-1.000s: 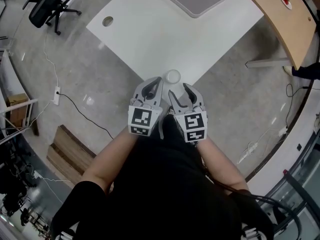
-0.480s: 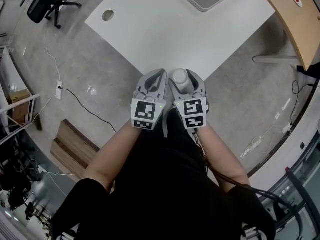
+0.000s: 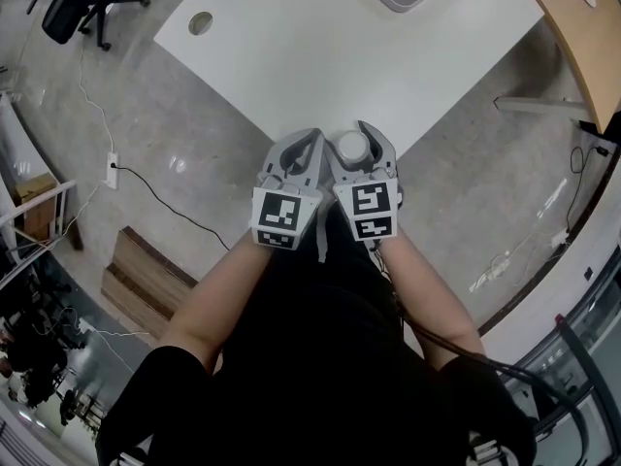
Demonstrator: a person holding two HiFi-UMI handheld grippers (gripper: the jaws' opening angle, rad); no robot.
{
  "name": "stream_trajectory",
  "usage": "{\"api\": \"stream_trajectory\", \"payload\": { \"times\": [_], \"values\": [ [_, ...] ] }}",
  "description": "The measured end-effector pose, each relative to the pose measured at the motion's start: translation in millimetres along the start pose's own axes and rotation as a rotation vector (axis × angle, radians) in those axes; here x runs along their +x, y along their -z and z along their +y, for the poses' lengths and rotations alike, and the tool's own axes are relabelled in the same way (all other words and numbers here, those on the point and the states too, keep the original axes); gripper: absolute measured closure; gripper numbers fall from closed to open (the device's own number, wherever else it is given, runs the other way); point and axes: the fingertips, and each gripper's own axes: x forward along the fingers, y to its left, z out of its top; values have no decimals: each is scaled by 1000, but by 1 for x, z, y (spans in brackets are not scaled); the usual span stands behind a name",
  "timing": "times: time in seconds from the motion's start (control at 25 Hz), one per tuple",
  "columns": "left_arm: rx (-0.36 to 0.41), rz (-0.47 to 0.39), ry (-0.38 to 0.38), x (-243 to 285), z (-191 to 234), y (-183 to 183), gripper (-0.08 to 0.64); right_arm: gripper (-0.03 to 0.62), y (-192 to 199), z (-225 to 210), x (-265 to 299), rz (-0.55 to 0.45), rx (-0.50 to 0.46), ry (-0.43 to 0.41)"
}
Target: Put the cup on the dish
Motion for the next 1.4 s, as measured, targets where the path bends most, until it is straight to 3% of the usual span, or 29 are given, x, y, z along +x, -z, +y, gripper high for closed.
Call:
{"api": "stream_trajectory", "payload": {
  "times": [0.32,0.56,0.72,0.96,1.4],
  "values": [
    [-9,-2,22,3,2,0,555,353,-4,-4,4,-35,-56,28],
    [7,-24,36,-5,2,-16,555,353,-14,-3,-9,-37,-36,22],
    [28,-60,48,-14,-1,-38,555,353,-37,-4,-30,-59,-52,40],
    [50,-100,60,-43,-15,-71,555,353,-65,4,-74,-57,4,45],
    [111,-271,58,-73,-20,-156,555,353,-146,-2,-134,-194,-16,112]
  ]
}}
